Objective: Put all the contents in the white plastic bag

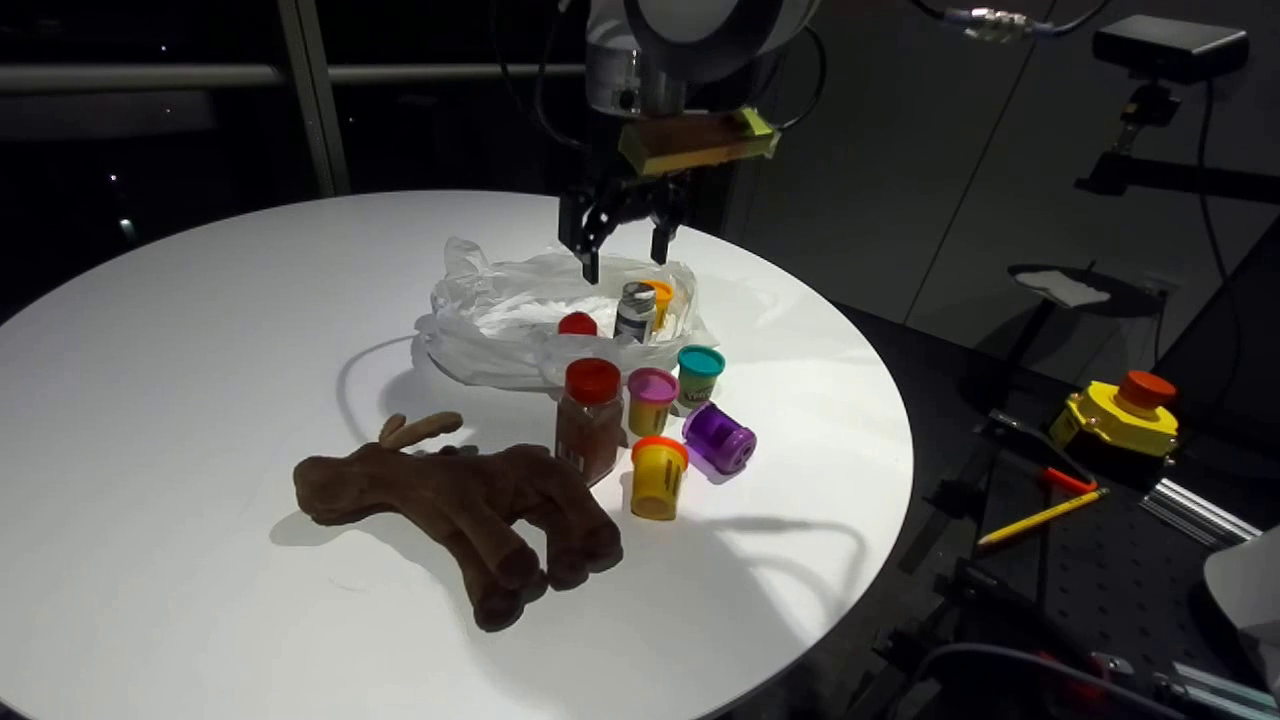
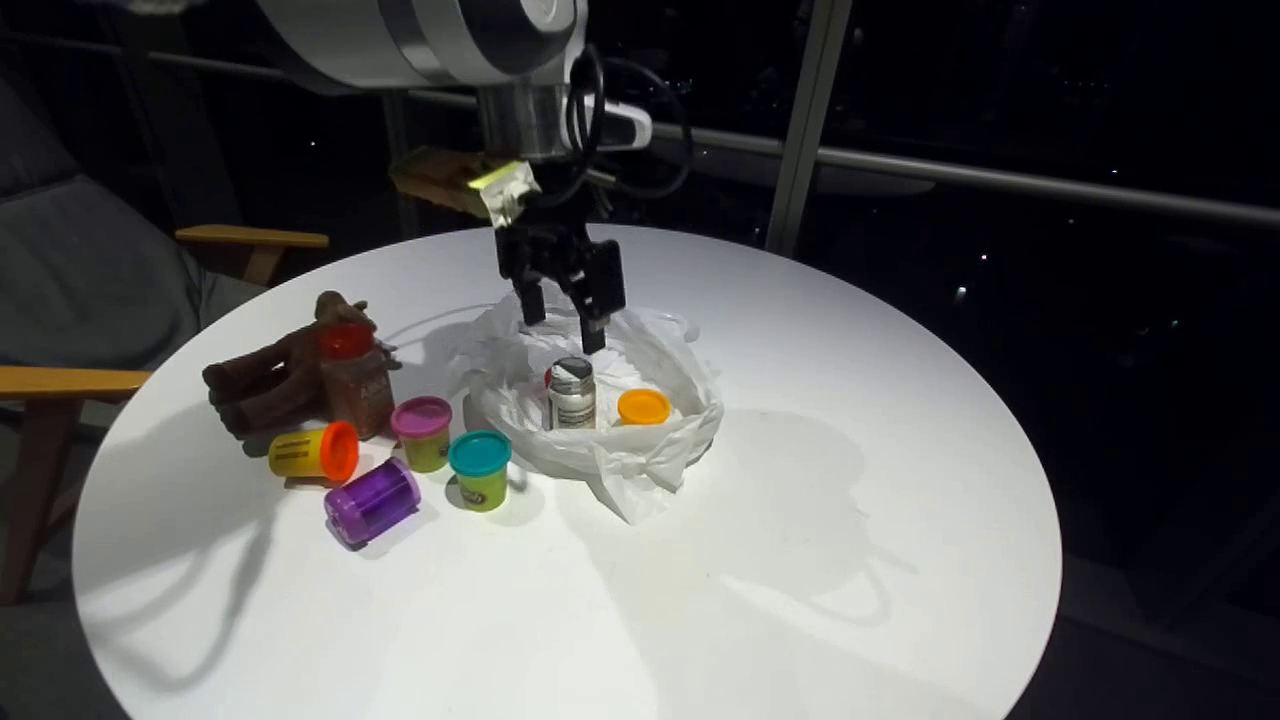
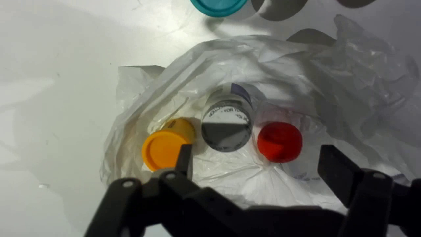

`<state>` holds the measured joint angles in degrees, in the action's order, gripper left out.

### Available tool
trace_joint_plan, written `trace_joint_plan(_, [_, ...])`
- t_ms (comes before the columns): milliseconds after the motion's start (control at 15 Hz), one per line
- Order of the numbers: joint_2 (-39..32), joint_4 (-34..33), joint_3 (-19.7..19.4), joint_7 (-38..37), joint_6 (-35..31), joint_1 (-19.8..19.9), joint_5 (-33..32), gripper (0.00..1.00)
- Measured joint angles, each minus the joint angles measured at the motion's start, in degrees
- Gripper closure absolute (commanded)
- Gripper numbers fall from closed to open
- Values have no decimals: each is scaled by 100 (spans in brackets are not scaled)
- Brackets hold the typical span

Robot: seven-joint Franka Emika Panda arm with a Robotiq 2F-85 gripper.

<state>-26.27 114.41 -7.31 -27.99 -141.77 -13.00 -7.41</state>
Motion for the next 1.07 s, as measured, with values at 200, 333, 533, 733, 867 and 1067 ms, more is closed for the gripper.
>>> trace_joint_plan(200, [677,-15,126,-79,949,-36,21,0])
trace_joint_plan(333, [1052,22,224,-202,1606,-22,36,0])
trace_joint_plan(533, [1351,226,469,-168,2082,51,287,0])
trace_joint_plan(733, [1434,527,840,22,1935,59,540,0])
trace_joint_plan(867, [1442,755,1146,193,1530,45,768,0])
trace_joint_plan(1067, [1442,1157,1524,420,806,-21,988,0])
